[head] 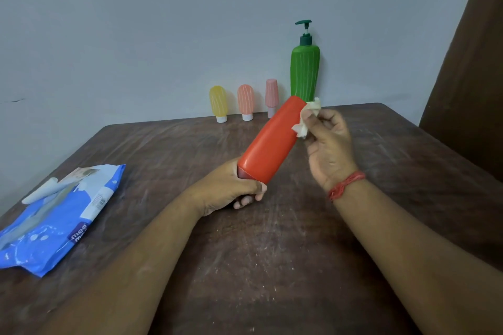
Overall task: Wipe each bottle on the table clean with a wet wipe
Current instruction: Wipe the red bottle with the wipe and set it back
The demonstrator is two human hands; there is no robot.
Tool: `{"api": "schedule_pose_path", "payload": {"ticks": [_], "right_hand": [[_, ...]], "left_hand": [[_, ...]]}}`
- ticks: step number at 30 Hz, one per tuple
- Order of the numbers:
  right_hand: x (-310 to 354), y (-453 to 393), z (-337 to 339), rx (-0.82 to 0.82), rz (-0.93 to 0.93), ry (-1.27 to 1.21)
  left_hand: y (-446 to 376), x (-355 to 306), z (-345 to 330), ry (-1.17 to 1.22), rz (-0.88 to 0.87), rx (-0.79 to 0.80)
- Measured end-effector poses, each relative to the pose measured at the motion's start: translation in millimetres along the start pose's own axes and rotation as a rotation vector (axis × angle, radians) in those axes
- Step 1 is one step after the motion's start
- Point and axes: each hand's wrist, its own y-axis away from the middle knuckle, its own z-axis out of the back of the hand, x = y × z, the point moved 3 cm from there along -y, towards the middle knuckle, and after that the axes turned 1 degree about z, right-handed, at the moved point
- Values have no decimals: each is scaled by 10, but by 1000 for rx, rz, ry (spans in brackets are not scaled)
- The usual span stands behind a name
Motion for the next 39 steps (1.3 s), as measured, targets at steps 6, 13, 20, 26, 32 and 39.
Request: {"api": "schedule_pose_path", "payload": {"ticks": [6, 13, 20, 26, 32, 39], "right_hand": [[89, 67, -17, 45, 552, 896], [195, 191, -271, 281, 957, 1316], [29, 473, -444, 839, 966, 1425], [191, 366, -459, 698, 947, 1426], [16, 540, -569, 1077, 855, 1501], [-26, 568, -581, 1116, 878, 1453]], "left_hand": [[11, -10, 7, 0, 4, -8], [6, 0, 19, -28, 7, -8], [-3, -4, 4, -53, -23, -41], [-12, -21, -16, -88, -22, -56], [5, -49, -20, -94, -70, -112], [-11, -34, -5, -91, -78, -119]]}}
